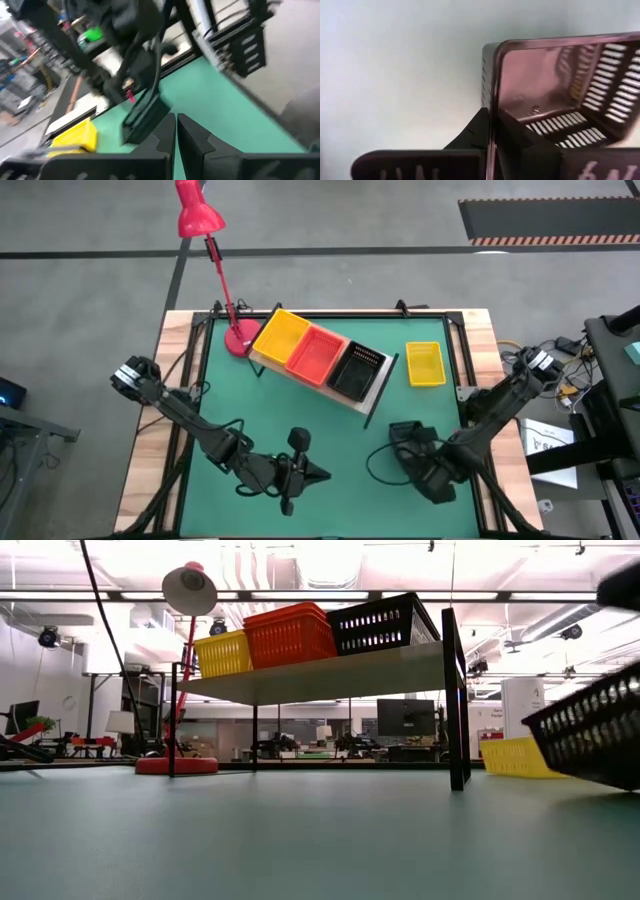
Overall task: Stack baskets on shelf by color
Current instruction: Stack the black bin on top of the other black bins on the shelf
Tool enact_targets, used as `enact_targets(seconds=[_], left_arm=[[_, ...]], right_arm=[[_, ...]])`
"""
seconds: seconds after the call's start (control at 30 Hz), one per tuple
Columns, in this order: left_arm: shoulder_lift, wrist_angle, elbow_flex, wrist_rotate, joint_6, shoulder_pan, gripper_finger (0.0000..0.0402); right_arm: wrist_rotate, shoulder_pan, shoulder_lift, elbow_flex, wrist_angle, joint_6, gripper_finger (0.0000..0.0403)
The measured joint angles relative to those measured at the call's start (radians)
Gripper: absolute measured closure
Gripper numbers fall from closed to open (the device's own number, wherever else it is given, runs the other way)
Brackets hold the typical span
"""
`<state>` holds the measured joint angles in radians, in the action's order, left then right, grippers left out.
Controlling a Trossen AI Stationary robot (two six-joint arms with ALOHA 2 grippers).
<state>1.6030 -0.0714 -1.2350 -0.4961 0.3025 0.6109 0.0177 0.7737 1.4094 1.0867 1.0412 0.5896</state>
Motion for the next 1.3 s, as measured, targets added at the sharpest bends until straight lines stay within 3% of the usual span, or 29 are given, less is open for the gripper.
enact_targets(seconds=[0.23, 0.47, 0.77, 1.03, 1.3], left_arm=[[-0.061, 0.103, 0.006, -0.089, 0.003, 0.0, 0.04], [-0.114, 0.165, 0.029, -0.149, 0.012, 0.001, 0.04], [-0.234, 0.173, 0.089, -0.509, 0.055, 0.003, 0.04], [-0.388, 0.186, 0.194, -0.524, 0.106, 0.003, 0.04], [-0.523, 0.173, 0.295, -0.483, 0.172, 0.003, 0.04]], right_arm=[[0.024, 0.053, 0.0, 0.179, -0.029, 0.153, 0.039], [0.244, 0.132, 0.0, 0.322, -0.141, 0.177, 0.039], [0.566, 0.155, 0.001, 0.403, -0.298, 0.052, 0.039], [0.902, 0.094, 0.001, 0.443, -0.321, -0.073, 0.039], [0.923, -0.112, 0.001, 0.47, -0.319, -0.12, 0.039]])
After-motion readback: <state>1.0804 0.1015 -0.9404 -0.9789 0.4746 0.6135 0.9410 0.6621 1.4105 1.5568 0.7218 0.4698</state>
